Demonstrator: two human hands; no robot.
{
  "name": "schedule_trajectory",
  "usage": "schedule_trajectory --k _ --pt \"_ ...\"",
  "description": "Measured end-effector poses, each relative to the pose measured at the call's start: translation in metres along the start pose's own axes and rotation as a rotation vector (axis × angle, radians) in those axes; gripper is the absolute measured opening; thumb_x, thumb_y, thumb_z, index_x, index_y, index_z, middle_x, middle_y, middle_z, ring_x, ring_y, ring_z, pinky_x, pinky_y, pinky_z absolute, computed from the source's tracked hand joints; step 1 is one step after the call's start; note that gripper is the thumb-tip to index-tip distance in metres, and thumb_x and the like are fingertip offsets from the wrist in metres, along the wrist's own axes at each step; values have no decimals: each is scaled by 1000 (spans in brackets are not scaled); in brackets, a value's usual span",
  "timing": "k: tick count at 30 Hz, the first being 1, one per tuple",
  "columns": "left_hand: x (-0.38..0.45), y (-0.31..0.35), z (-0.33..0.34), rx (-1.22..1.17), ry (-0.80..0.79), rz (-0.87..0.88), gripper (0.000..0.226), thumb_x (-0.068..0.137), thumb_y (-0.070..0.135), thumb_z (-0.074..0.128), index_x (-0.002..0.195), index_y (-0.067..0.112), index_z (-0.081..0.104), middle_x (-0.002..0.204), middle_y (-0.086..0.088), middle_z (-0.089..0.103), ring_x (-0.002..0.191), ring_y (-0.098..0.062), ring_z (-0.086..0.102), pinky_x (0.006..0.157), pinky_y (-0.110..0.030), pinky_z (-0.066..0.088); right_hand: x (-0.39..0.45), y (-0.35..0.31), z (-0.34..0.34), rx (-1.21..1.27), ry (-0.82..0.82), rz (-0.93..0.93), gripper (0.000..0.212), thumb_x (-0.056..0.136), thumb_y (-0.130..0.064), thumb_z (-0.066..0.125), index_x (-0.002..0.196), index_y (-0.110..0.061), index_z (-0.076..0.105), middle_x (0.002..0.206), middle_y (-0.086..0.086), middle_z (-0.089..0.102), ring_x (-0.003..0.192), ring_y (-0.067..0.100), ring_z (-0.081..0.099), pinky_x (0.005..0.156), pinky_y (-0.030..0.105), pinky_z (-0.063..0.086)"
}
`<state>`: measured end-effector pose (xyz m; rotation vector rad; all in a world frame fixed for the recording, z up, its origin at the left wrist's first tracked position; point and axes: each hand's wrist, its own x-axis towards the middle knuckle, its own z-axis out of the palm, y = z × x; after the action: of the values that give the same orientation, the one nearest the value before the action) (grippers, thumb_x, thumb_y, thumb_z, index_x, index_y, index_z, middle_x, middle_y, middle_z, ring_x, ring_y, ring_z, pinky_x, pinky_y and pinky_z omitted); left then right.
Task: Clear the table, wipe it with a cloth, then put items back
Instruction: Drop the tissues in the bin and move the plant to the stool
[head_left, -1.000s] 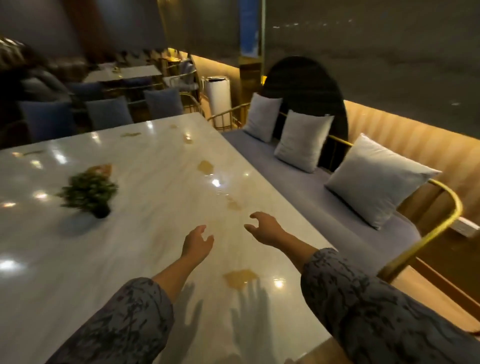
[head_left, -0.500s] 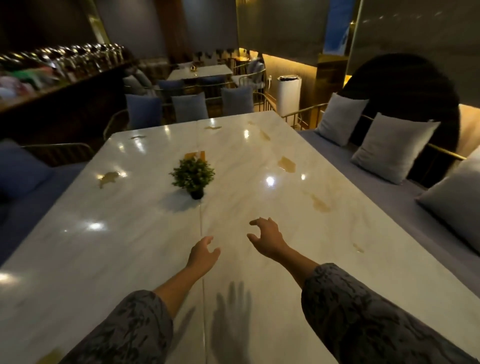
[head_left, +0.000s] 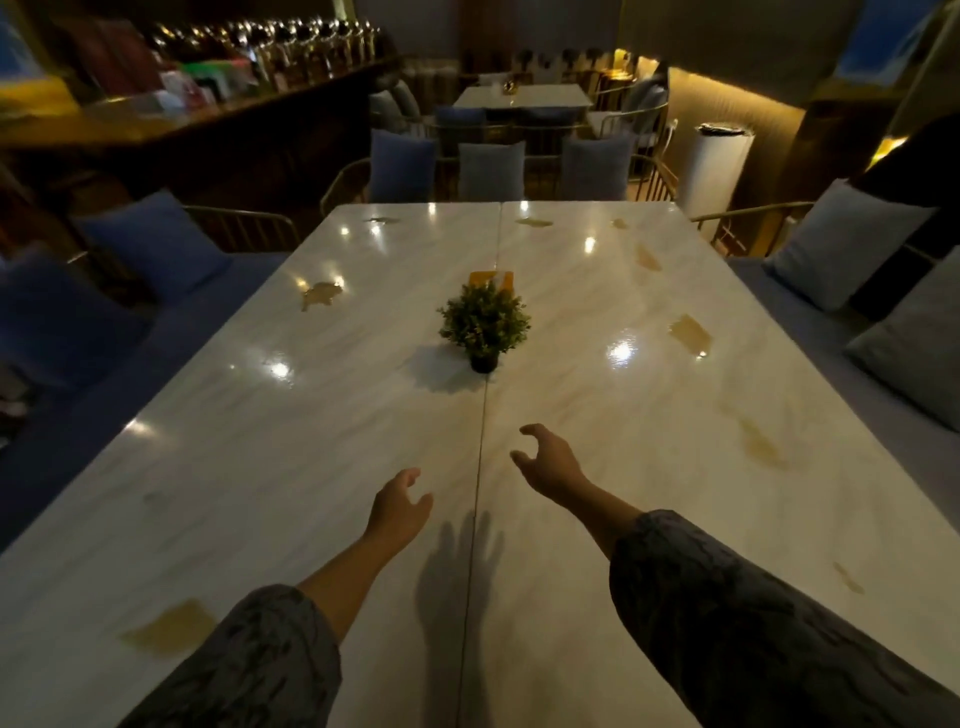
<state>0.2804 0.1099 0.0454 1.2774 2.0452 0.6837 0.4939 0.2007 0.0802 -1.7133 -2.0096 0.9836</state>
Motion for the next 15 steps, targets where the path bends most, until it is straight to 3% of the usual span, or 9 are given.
schedule_trajectory --k 5,15 --pt "43 -8 0 43 -44 -37 57 92 21 64 143 9 41 145 -11 45 132 -28 44 104 -32 39 35 -5 12 33 -25 6 55 95 -33 59 143 -15 38 142 10 48 120 26 53 102 40 44" --pt "153 -28 34 98 -182 -57 99 78 34 78 153 13 17 158 -10 24 144 -28 25 115 -38 30 142 9 42 219 -69 86 74 84 -45 70 142 -10 40 141 11 51 128 25 50 99 32 43"
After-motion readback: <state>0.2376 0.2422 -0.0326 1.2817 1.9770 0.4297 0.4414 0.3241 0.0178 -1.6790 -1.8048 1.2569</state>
